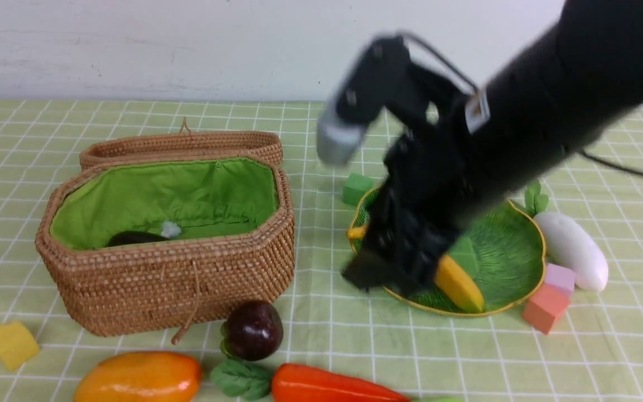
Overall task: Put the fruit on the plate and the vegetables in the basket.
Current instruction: Take a chayote with your right arm and place it on the basket on the left.
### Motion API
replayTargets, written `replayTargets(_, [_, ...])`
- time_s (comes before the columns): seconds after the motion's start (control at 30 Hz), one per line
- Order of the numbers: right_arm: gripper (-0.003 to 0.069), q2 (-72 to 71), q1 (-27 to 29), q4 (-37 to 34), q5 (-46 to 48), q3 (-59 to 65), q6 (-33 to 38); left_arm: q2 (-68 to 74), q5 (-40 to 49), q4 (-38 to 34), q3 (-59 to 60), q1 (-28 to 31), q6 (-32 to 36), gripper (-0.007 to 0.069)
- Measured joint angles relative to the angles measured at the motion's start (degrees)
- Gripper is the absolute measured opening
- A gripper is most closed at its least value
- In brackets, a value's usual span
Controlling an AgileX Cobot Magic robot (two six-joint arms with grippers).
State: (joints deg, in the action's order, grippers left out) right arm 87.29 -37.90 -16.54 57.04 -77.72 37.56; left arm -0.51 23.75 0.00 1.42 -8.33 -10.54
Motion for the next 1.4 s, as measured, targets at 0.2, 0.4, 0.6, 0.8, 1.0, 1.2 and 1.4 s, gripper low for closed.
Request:
replayTargets(0.2, [0.0575,-0.4,0.0,5.2,-0.4,15.8,15.4,0.0,0.0,0.0,0.0,0.0,0.0,0.0239])
replayTargets(0.4, [0.0575,-0.3,0.0,7.3,-6.5,21.7,24.1,0.0,0.0,0.0,0.0,0.0,0.0,0.0239])
replayTargets(0.6, [0.0575,3.3,0.0,6.1,-11.1,22.1,25.1,0.0,0.0,0.0,0.0,0.0,0.0,0.0239])
replayTargets(0.8, [0.0575,8.1,0.0,5.7,-13.6,22.1,25.2,0.0,0.0,0.0,0.0,0.0,0.0,0.0239])
replayTargets(1.0, [0.0473,11.5,0.0,5.0,-12.5,22.1,25.3,0.0,0.0,0.0,0.0,0.0,0.0,0.0239])
replayTargets(1.2, [0.0456,9.1,0.0,5.7,-4.4,19.7,26.7,0.0,0.0,0.0,0.0,0.0,0.0,0.0239])
replayTargets(1.4, [0.0456,2.7,0.0,3.0,-4.1,10.2,26.1,0.0,0.0,0.0,0.0,0.0,0.0,0.0239])
